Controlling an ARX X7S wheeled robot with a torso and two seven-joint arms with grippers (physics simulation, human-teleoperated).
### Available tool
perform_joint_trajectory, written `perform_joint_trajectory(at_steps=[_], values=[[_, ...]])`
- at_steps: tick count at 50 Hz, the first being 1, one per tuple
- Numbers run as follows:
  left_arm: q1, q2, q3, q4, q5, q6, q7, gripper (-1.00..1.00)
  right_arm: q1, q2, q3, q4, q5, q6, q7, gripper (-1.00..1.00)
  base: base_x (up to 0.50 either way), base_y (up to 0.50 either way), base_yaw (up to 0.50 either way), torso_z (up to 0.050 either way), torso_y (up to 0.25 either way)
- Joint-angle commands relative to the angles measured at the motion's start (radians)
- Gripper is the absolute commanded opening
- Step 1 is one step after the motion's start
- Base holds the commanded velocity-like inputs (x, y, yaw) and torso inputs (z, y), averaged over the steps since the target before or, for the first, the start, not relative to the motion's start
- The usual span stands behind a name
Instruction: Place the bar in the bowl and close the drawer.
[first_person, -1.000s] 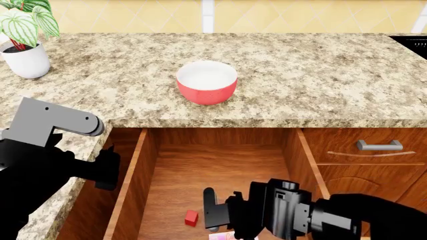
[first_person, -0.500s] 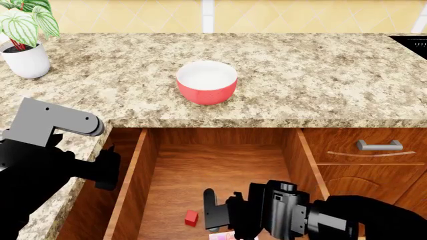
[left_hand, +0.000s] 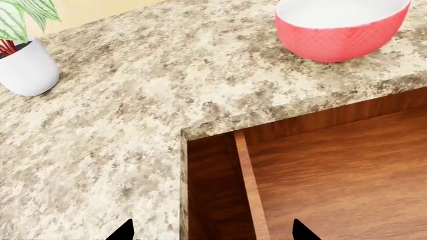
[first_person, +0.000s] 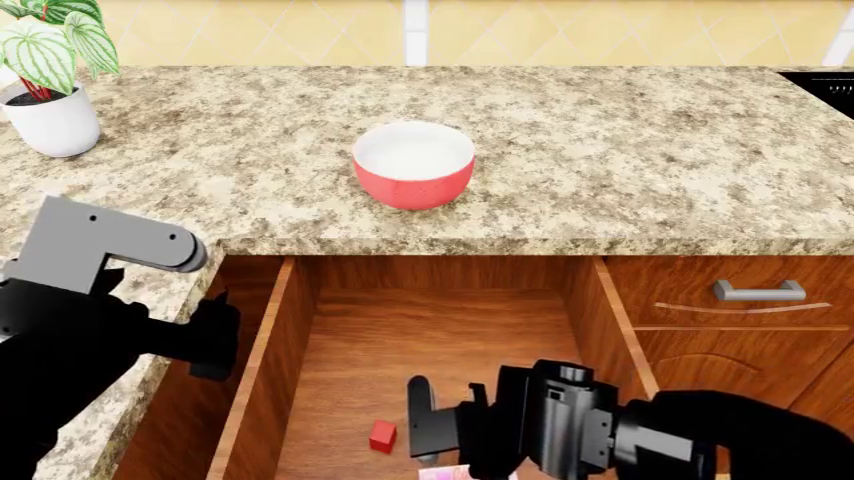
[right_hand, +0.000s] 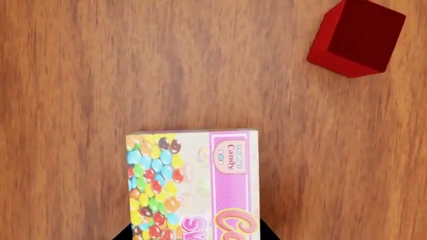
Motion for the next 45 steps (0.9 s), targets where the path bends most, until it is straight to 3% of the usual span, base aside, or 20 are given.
perform_joint_trajectory(at_steps=[1,30,45], values=[[-0.002,-0.005,0.001,0.001,-0.005,0.004,-0.003,1.00,0.027,0.037,-0.007,-0.101,-0.005,0.045,0.010,-1.00,0.00,0.00,0.00,0.000,0.000],[-0.074,-0.022,0.004,0.010,-0.083,0.004,-0.051,1.00,0.258,0.316,0.140,-0.754,0.165,0.366,0.167,-1.00,0.00,0.00,0.00,0.000,0.000],[-0.324,0.035,0.047,-0.145,-0.171,-0.052,-0.100,1.00,0.471,0.396,0.395,-0.945,0.396,0.589,0.241,-1.00,0.00,0.00,0.00,0.000,0.000]])
